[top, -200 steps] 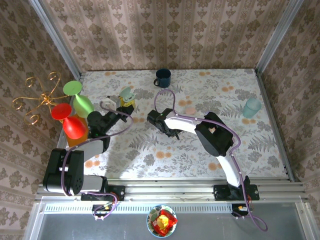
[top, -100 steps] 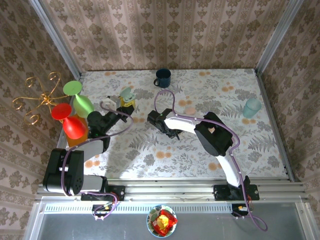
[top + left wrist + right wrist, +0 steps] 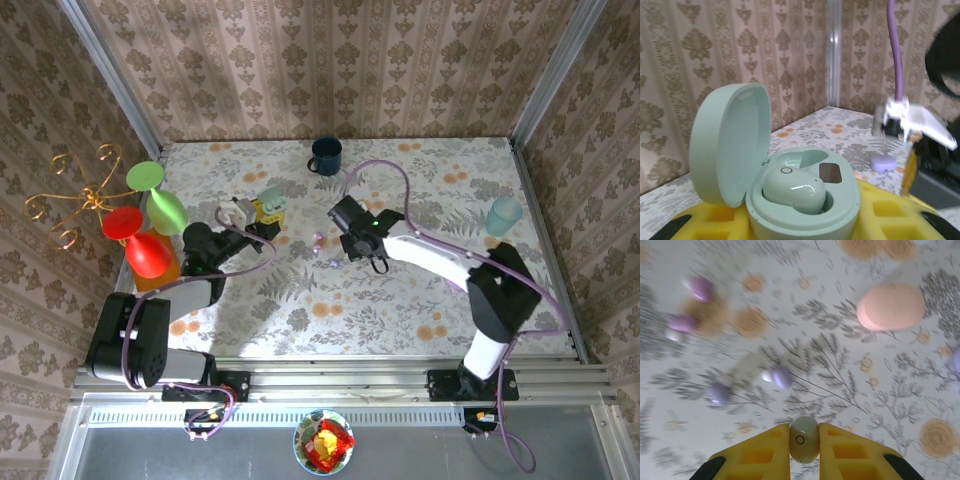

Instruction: Insert the wireless bluetooth earbuds into the charging case

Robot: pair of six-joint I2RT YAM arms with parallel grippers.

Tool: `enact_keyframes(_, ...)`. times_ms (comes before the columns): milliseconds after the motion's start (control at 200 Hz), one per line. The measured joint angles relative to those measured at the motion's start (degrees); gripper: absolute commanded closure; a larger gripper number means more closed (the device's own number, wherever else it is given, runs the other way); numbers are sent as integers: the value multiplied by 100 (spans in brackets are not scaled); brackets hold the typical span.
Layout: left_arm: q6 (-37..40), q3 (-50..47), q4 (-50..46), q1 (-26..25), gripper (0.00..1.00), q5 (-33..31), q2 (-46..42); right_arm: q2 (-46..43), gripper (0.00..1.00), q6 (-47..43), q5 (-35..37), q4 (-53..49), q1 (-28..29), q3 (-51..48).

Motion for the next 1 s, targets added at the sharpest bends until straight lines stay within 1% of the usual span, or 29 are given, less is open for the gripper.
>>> enact_keyframes(110,105,57,-81,-76,78,214,11,-518,81,-120,-737,483,-160,-157)
enact_keyframes(240,105,216,-262,-109,77,579,68,-916,82,-212,-1709,916,-361,-208)
enact_keyframes(410,76,345,-326,-175,77,1088,240,-1209,81,-234,-2988,1375,-579,-216)
enact_keyframes(545,15,348,-328,-254,77,1351,400,-1290,81,-236,-3755,1644,-634,-216)
enact_keyframes(770,85,417,-535,-446,77,1587,411,-1292,81,-282,-4531,1932,-616,-216)
enact_keyframes(1000,195,487,-826,-533,77,1740,411,-1290,80,-509,-4715,1963,-507,-127)
